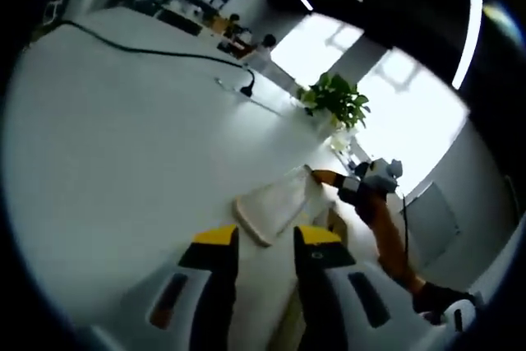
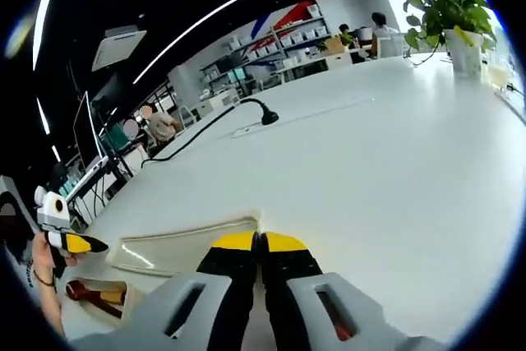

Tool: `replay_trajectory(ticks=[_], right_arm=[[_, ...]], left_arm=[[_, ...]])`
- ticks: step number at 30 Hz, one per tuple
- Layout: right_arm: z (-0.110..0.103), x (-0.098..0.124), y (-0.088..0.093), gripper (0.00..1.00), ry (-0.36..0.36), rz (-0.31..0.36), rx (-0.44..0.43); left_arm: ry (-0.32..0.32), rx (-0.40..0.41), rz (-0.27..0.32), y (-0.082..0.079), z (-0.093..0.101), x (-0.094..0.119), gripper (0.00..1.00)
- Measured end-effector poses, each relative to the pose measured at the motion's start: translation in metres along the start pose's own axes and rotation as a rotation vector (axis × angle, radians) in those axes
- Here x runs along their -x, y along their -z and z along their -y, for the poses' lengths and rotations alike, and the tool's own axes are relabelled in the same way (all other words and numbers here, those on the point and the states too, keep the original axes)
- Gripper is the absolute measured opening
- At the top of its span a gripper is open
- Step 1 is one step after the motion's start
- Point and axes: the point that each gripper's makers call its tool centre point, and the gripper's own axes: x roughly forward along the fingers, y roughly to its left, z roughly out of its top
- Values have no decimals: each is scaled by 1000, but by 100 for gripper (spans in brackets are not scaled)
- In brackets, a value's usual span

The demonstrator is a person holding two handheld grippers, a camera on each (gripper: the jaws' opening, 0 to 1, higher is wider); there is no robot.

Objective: Arrange the utensils inside the cutlery case until each visible utensil rests in its matching compartment.

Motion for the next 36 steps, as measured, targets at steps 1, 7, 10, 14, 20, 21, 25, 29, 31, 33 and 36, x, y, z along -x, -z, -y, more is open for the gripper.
replay_trajectory(ticks=[1,7,10,14,20,21,25,29,31,33,36], right_arm=[[-1,0,0,0,-5,0,-1],[-10,-2,4,0,-39,-11,-18],[-9,-3,3,0,-42,-9,-22],[-8,-5,3,0,-45,-8,-18],[-3,-3,2,0,-28,0,-2],[-3,-3,2,0,-28,0,-1],[-3,-3,2,0,-29,5,-8],[-3,-3,3,0,-29,7,-15],[-4,-4,3,0,-28,8,-18],[-3,-4,2,0,-23,10,-14],[-2,-5,1,0,-20,12,-16]], left_arm=[[1,2,0,0,0,0,28],[-5,40,-8,3,-4,-6,26],[-7,47,-5,2,-4,-6,25],[-9,50,-6,2,-4,-7,25],[48,110,11,0,3,-8,25],[58,120,19,-1,4,-7,25],[87,157,67,-10,7,-5,24],[114,215,103,-16,7,-3,23],[115,229,115,-18,7,-3,22],[130,257,128,-20,8,-3,22],[166,300,153,-25,11,-1,21]])
